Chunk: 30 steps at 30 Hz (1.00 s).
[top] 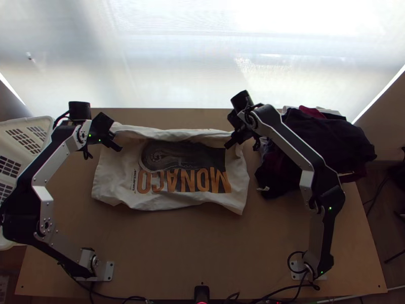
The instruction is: Fold the t-shirt
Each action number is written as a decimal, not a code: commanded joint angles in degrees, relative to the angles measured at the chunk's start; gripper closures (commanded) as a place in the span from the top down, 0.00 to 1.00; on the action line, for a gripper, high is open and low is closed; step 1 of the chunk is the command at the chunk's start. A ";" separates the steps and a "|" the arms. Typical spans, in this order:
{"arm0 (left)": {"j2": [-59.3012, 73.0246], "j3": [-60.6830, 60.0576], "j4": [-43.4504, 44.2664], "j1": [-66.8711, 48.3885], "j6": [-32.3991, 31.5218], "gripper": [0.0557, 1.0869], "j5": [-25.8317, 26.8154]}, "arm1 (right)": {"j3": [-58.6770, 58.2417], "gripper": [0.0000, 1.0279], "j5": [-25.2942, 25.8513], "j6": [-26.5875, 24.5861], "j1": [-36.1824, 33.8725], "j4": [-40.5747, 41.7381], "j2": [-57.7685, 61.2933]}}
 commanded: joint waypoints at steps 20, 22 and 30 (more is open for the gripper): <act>-7.51 -15.88 -3.28 -1.64 8.38 0.07 1.76 | -19.73 0.03 -5.35 0.66 4.31 1.98 -7.03; -6.81 -15.61 -3.20 -1.73 8.38 0.16 1.76 | -20.08 0.22 -5.35 0.58 3.43 2.77 -5.71; -6.28 -11.84 -1.96 -0.58 7.06 0.95 0.97 | -19.38 0.96 -5.53 2.33 2.64 2.77 -4.74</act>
